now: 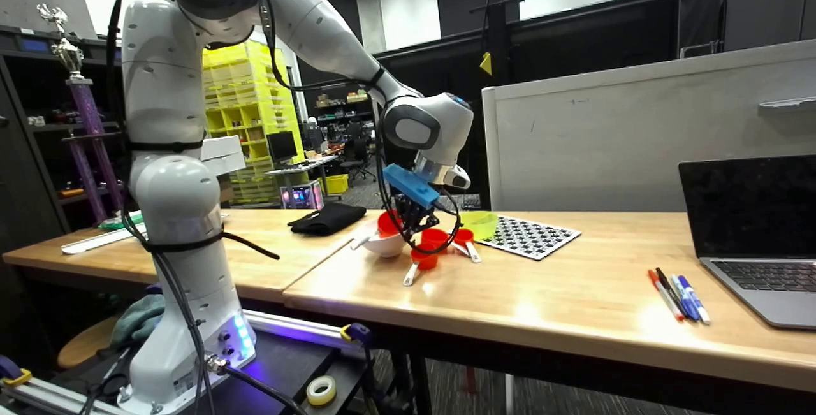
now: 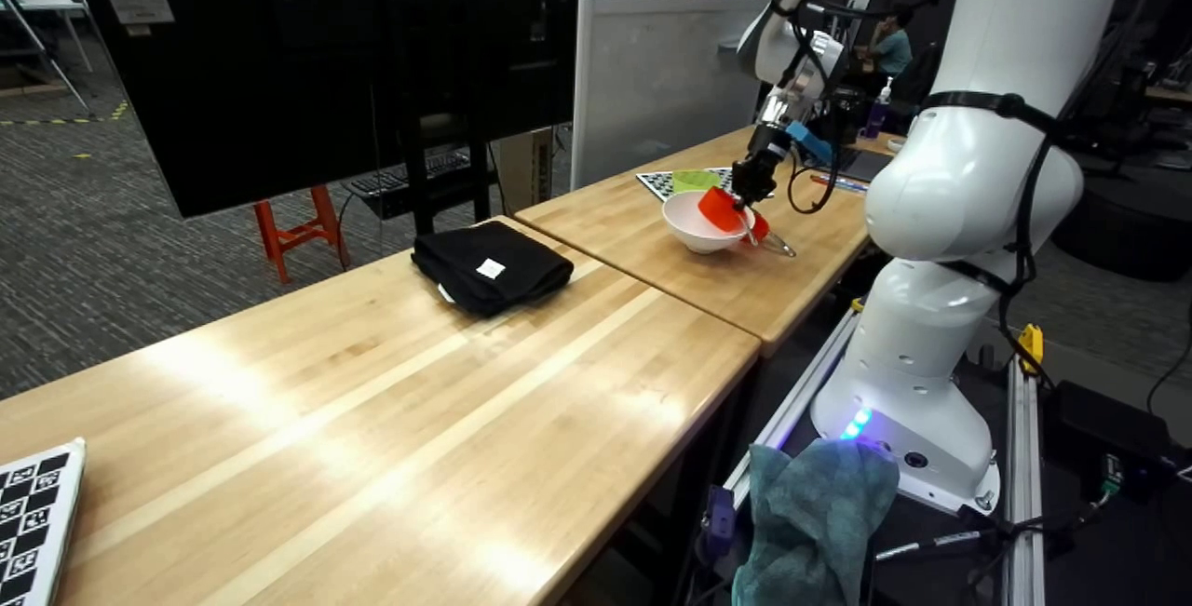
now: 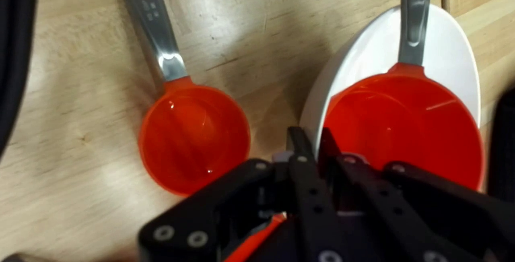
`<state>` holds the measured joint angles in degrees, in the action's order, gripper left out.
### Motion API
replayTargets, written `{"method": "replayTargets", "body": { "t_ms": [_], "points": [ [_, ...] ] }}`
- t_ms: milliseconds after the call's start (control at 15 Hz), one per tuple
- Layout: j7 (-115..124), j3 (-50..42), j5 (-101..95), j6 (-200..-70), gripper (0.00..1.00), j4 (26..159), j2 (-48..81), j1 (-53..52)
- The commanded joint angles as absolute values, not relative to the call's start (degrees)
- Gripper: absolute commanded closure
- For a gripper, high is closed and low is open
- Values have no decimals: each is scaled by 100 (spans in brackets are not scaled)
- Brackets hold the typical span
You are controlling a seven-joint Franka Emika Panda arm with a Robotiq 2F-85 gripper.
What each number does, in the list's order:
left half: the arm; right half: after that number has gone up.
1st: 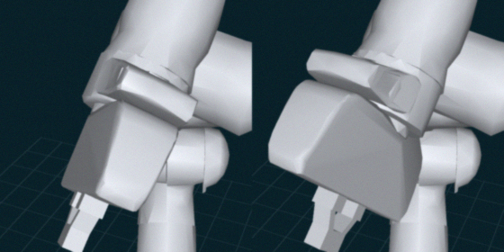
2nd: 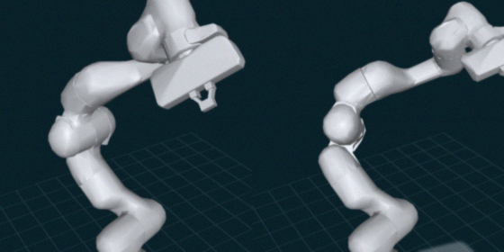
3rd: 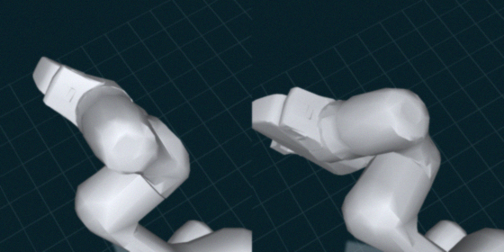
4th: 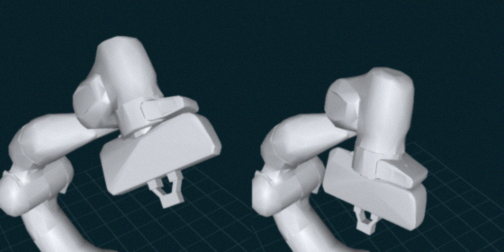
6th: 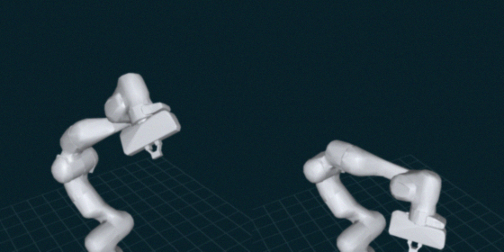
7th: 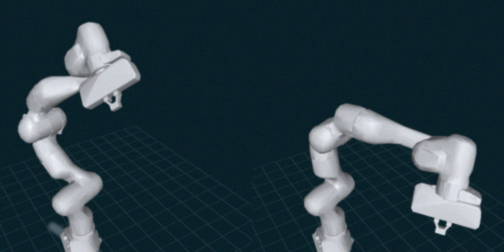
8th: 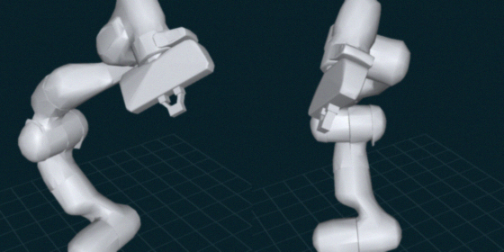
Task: Move the bowl
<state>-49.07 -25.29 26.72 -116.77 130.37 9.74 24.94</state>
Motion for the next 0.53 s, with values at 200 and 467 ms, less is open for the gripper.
{"method": "replayTargets", "body": {
  "t_ms": [200,467],
  "points": [
    [-4888,-2232,2832,-11738,42,12902,1117,2667],
    [-4628,-2191,2609,-11756,16,12960,915,2593]
  ]
}}
